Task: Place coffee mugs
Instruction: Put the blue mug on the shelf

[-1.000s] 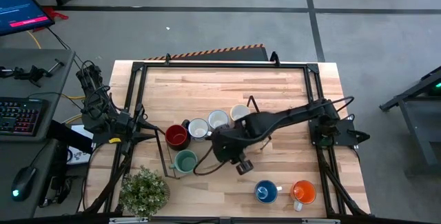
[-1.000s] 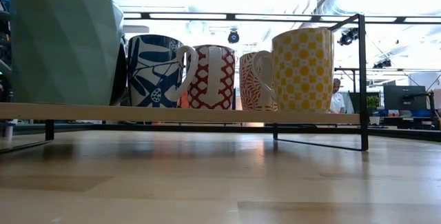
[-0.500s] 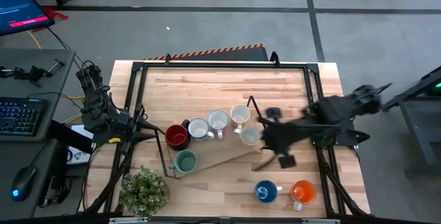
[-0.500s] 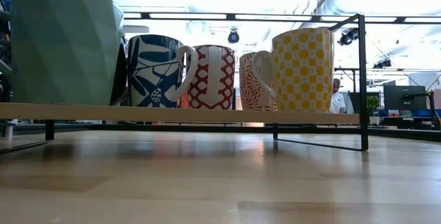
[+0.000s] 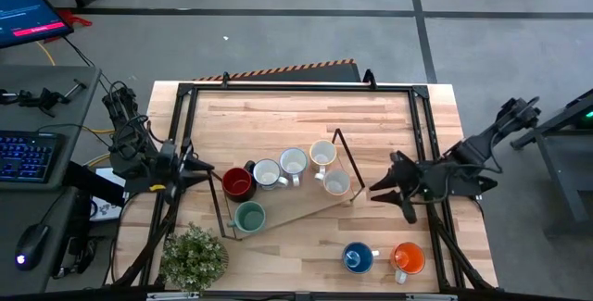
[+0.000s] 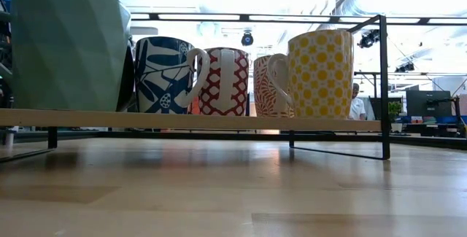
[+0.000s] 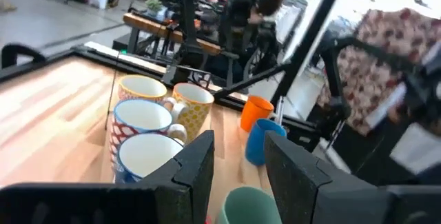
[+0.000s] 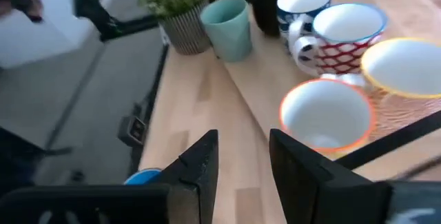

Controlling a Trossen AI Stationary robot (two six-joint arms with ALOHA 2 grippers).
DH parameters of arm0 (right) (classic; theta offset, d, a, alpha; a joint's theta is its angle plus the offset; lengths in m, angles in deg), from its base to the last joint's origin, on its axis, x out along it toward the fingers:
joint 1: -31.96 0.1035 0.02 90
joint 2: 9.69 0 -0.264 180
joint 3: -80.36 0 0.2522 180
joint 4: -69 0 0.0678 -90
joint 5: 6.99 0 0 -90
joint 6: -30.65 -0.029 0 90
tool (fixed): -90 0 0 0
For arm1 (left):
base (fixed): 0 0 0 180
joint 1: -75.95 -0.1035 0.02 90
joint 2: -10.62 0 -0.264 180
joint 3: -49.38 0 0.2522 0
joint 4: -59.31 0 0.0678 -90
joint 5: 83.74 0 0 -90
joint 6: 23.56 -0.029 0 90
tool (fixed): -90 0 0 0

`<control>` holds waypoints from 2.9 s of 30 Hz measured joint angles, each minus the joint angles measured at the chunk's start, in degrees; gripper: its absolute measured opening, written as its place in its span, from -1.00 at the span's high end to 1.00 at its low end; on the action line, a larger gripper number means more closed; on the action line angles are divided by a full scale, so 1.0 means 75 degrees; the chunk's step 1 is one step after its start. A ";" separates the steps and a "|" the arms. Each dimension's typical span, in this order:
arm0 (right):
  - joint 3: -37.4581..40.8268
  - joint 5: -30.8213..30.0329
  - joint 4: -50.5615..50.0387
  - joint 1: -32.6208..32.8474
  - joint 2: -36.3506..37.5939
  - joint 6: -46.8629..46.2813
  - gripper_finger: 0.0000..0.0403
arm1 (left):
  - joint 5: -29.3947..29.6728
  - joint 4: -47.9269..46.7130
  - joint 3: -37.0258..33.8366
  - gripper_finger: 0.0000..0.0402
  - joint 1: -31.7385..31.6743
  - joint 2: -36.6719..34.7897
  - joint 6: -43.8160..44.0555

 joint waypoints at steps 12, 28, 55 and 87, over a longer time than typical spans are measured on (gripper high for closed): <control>0.2367 0.1436 0.3730 0.0106 0.0517 -0.0476 0.45 | 0.1338 0.4026 -0.0006 0.42 -0.0364 0.0968 -0.0474; 0.2364 0.3565 0.3582 0.0106 0.0519 -0.0398 0.45 | 0.0224 0.5754 0.4471 0.58 -0.1207 0.7186 -0.5427; 0.2343 0.4098 0.3194 0.0083 -0.0618 -0.0822 0.42 | -0.4965 -0.2923 0.8341 0.60 -0.4715 0.8339 -0.1817; -0.1806 0.3851 -0.0039 -0.0368 -0.4940 0.2669 0.07 | -0.4959 -0.3038 0.8344 0.60 -0.4685 0.8144 -0.1837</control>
